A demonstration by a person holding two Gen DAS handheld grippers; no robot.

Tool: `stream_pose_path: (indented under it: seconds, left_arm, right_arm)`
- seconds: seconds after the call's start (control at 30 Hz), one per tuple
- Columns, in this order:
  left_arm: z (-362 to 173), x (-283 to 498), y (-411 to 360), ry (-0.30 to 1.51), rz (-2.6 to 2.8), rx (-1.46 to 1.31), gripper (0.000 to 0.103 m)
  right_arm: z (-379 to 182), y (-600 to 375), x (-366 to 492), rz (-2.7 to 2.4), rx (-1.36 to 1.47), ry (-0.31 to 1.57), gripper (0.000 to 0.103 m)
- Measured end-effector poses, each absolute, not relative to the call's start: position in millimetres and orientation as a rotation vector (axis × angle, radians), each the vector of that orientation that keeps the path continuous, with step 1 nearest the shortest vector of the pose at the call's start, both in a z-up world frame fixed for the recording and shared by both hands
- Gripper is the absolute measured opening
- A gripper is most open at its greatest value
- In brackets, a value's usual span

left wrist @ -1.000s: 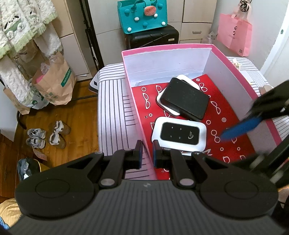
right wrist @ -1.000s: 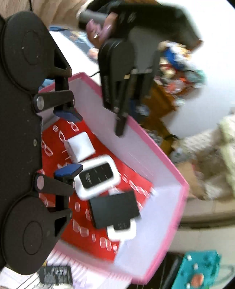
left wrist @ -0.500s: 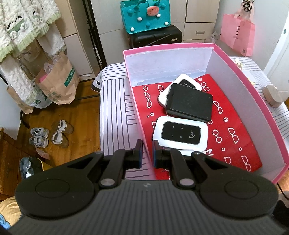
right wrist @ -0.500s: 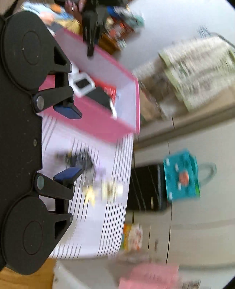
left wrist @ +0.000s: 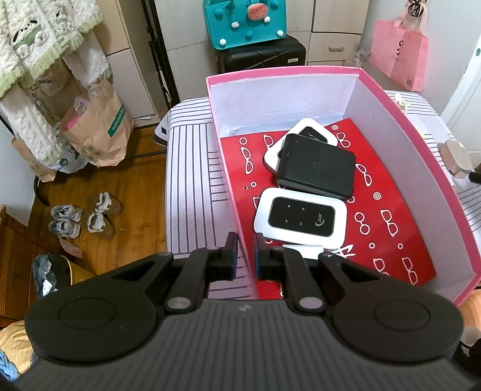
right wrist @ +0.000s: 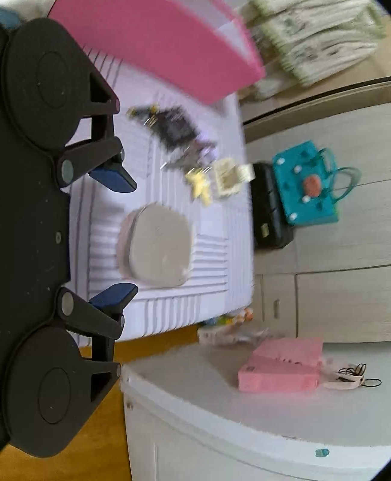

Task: Organize rigid objects
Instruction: 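Move the right tool to the white rounded tracker on the table, then grasp the white rounded tracker with the right tool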

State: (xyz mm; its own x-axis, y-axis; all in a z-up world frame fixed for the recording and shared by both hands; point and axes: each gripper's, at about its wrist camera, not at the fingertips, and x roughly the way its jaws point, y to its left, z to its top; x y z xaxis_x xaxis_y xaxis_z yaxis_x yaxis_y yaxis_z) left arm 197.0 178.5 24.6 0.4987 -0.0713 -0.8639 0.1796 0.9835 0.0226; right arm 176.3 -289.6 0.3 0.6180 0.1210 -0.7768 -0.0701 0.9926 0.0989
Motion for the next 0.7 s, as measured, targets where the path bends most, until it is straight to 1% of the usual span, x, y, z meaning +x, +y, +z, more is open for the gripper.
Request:
stream_pose_path:
  seconds: [0.07,0.23,0.27,0.37,0.57,0.7]
  left_arm:
    - [24.5,196.7,177.6,1.039,-0.151,0.127,0.009]
    - [24.6,196.5,175.9,1.051,-0.148,0.141,0.009]
    - [24.3,196.3,175.5,1.049,-0.147,0.141,0.009]
    - [24.6,196.5,175.1,1.047,-0.143,0.137,0.009]
    - [24.8,195.5,176.1,1.04,-0.139,0.134,0.008]
    - [24.8,195.1,176.4,1.036,-0.139,0.131,0.008]
  right_arm:
    - [-9.3,-291.6,181.4,0.094,0.054,0.911,0.071]
    - [-21.1,-291.3,188.3,0.102,0.04,0.873,0.074]
    - [-23.4,-289.8,190.1,0.107,0.035,0.858,0.077]
    - [-29.5,-283.8,196.2,0.113,0.026,0.817,0.083]
    - [-37.6,-281.0,212.5,0.061,0.018,0.797,0.083]
    - [-36.2,-278.3,214.9,0.051,0.0,0.796,0.081]
